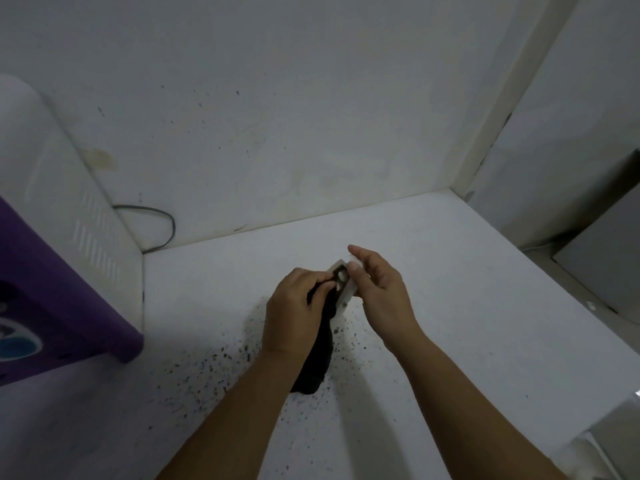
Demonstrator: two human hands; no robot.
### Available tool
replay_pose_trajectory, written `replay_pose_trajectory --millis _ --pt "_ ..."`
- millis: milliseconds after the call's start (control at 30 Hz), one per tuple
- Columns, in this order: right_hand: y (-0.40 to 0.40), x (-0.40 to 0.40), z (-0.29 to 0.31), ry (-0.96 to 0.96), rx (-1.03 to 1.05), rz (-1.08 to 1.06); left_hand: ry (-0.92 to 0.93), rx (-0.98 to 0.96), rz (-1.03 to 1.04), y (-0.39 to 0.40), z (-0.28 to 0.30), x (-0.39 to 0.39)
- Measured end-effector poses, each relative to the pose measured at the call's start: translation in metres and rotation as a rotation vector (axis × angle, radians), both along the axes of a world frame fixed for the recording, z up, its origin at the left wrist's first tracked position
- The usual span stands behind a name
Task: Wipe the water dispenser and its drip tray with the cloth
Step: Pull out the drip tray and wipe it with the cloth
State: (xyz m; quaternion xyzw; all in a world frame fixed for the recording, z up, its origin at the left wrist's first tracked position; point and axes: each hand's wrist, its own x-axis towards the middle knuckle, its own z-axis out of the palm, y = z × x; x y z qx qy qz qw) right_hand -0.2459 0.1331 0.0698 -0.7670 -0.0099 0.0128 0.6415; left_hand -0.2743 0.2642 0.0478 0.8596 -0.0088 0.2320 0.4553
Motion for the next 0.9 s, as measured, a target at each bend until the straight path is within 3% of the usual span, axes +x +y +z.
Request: replay_pose_trajectory --millis 300,433,633,900 --pt "0.007 -0.001 0.001 -0.046 -0.072 0.011 -0.003 -0.058 0.075 -0.003 -0.003 0.003" --pt "0.007 0.001 0.002 -0.062 -0.096 0.015 0.076 -0.247 0.165 0.005 -0.013 0.005" --pt "0.005 0.001 -0.001 -0.081 -0.114 -0.019 -0.004 0.140 0.027 0.005 -0.027 -0.011" --pt "0.011 0.004 0.003 -0.076 -0.132 0.047 -0.032 -0.019 -0.015 0.017 -0.014 -0.004"
